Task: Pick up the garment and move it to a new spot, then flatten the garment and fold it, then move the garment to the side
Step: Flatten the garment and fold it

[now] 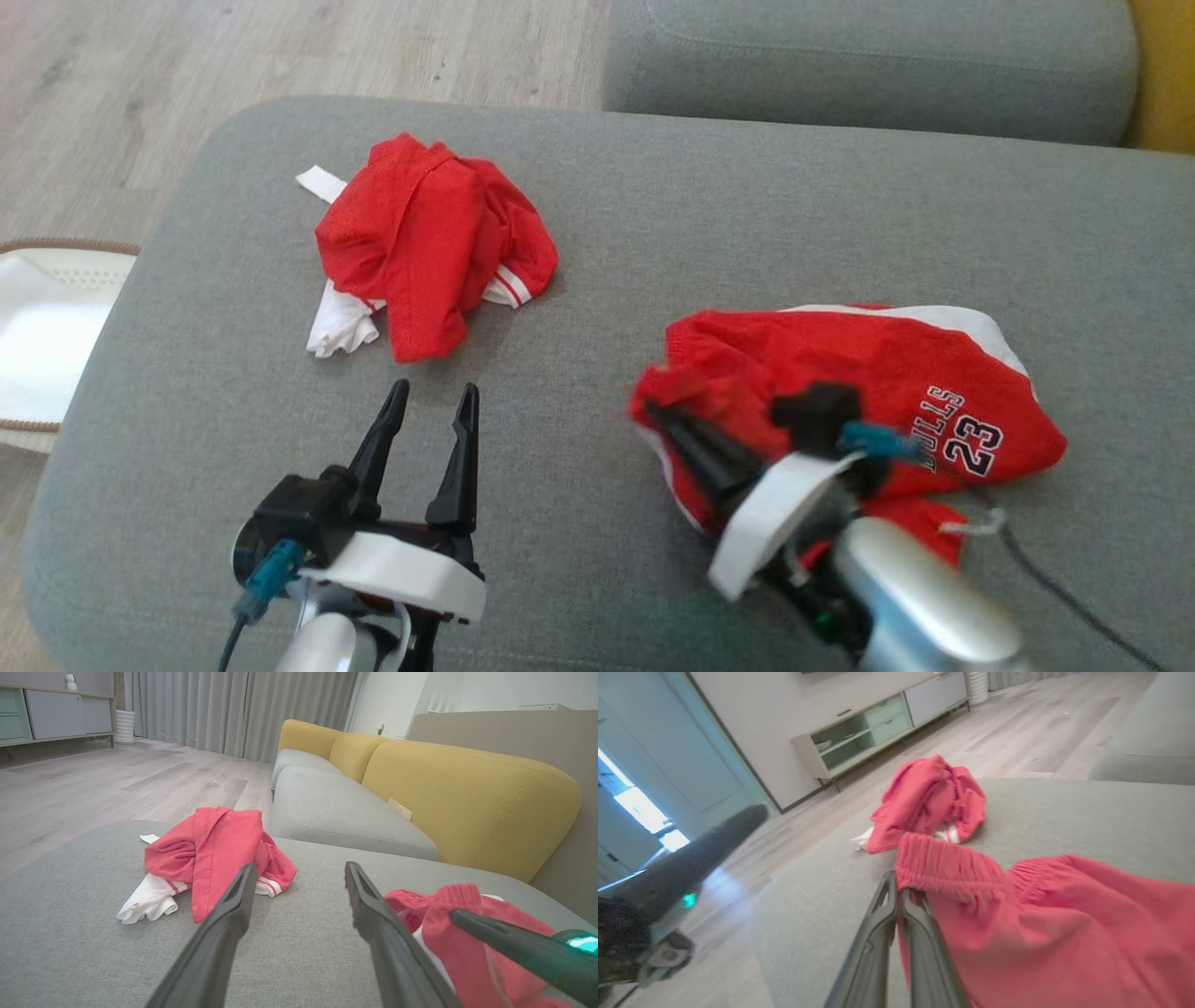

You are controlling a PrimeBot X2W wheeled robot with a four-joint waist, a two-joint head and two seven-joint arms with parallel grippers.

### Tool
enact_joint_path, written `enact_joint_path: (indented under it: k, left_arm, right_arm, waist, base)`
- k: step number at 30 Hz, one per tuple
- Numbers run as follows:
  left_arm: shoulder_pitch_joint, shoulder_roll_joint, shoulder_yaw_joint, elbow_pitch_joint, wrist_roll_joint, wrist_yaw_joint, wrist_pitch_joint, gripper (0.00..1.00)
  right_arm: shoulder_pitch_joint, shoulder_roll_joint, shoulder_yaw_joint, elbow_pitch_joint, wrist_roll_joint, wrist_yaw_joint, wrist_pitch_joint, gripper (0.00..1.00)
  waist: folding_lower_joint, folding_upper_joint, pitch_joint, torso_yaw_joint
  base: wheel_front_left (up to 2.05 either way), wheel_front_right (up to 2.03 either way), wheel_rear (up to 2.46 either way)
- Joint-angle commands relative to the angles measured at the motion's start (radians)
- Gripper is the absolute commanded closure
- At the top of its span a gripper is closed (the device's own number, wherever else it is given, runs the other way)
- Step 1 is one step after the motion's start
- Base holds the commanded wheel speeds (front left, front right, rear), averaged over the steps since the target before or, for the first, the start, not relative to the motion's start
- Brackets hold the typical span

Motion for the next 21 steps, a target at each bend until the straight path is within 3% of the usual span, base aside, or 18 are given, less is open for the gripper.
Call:
enact_joint_path:
  k: [1, 12, 13, 14, 15, 21]
  left_arm:
    - [-0.037, 0.000, 0.031, -0.037, 0.000, -0.002, -0.005, 0.00]
    - [-0.064, 0.000, 0.011, -0.041, -0.014, 0.000, -0.005, 0.00]
    - [-0.066, 0.000, 0.010, -0.040, -0.015, 0.001, -0.005, 0.00]
    - [-0.068, 0.000, 0.010, -0.040, -0.016, 0.002, -0.005, 0.00]
    - [-0.070, 0.000, 0.010, -0.039, -0.017, 0.003, -0.005, 0.00]
    - [-0.078, 0.000, 0.015, -0.032, -0.016, 0.002, -0.005, 0.00]
  right_arm:
    - [-0.037, -0.018, -0.016, -0.019, 0.012, -0.001, 0.009, 1.00]
    - [-0.155, -0.097, -0.067, 0.203, -0.011, -0.001, 0.052, 1.00]
    - [-0.166, -0.102, -0.064, 0.232, -0.030, -0.001, 0.052, 0.88]
    - [-0.176, -0.103, -0.064, 0.259, -0.049, -0.001, 0.047, 0.09]
    - [-0.186, -0.101, -0.069, 0.287, -0.067, -0.001, 0.040, 0.00]
    - [-0.209, -0.063, -0.069, 0.382, -0.148, -0.001, -0.019, 0.00]
  waist:
    - [0.0000, 0.0000, 0.008, 0.008]
    - [0.0000, 0.0000, 0.067, 0.039]
    - [0.0000, 0.0000, 0.071, 0.039]
    - [0.0000, 0.0000, 0.074, 0.038]
    - [0.0000, 0.0000, 0.077, 0.035]
    - [0.0000, 0.0000, 0.075, 0.007]
  base:
    - [0.00, 0.00, 0.00]
    - [0.00, 0.00, 0.00]
    - [0.00, 0.00, 0.00]
    - [0.00, 0.00, 0.00]
    - [0.00, 0.00, 0.00]
    - [0.00, 0.00, 0.00]
